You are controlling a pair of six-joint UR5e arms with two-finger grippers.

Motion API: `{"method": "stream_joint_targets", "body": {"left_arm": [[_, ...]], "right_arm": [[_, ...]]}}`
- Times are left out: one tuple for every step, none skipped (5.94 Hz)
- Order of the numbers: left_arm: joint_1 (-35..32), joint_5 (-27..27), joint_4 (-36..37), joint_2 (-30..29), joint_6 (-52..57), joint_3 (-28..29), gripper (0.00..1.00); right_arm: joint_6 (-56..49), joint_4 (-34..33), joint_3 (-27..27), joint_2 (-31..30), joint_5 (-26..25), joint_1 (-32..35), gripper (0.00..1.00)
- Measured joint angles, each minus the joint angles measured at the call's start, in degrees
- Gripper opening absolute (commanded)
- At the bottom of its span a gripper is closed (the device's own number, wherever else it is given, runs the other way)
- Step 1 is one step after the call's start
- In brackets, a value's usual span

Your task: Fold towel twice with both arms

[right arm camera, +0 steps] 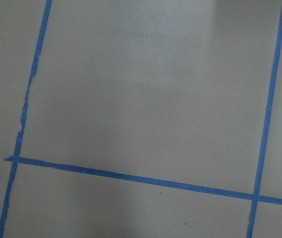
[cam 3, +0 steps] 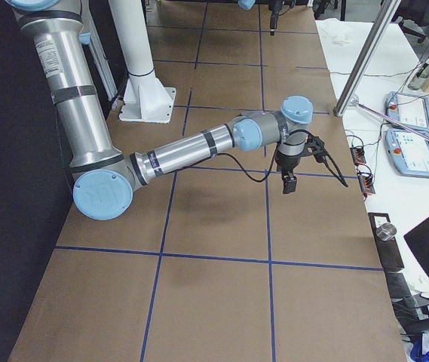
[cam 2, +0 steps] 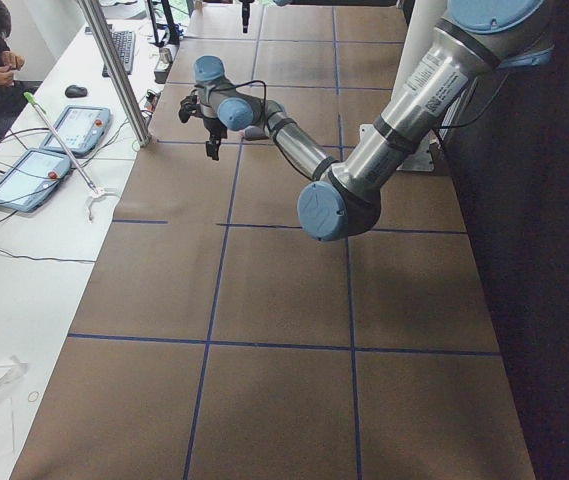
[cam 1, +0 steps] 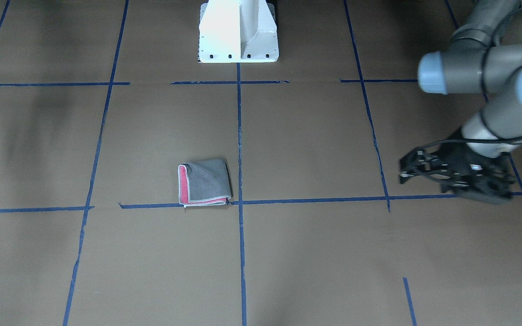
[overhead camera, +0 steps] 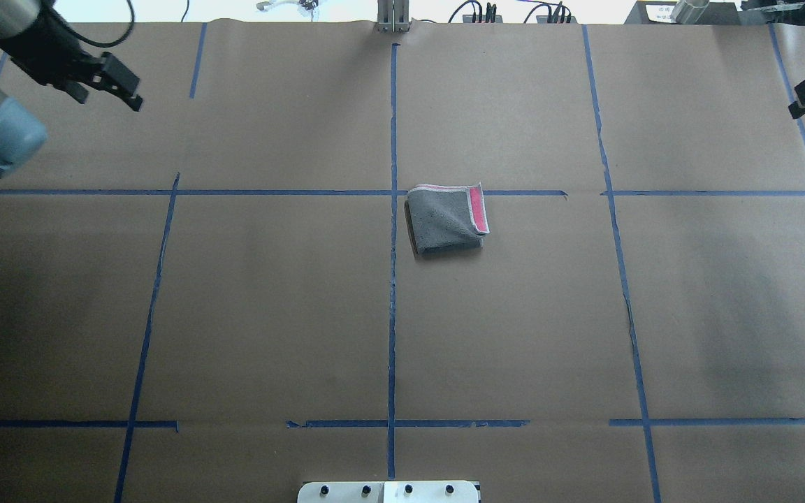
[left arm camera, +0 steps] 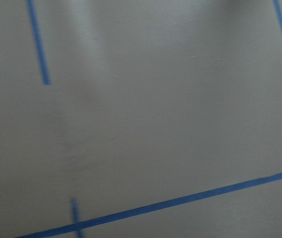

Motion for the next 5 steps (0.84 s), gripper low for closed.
{"method": "stream_joint_targets", "body": {"left_arm": [[-4.3, -1.2, 5.6, 2.4, 8.9, 0.5, 1.0], [-8.8, -1.6, 11.4, 3.5, 18.7, 2.0, 1.0], [-13.7, -1.8, 14.6, 4.0, 26.5, 5.3, 1.0], [-18.1, -1.9, 15.4, 4.8, 32.4, 10.0, 1.0], [-21.5, -1.8, 15.1, 6.5, 36.2, 13.3, 1.0]], "right_arm": [[-4.4, -7.4, 3.3, -0.1, -0.2, 1.3, 1.0], [-6.0, -10.6, 4.8, -0.4, -0.2, 1.8, 1.0], [-6.5, -11.5, 5.0, -0.8, -0.1, 2.0, 1.0], [-6.6, -11.5, 4.9, -1.9, 0.0, 2.0, 1.0], [-6.5, -11.3, 4.9, -3.6, -0.1, 2.0, 1.0]]}}
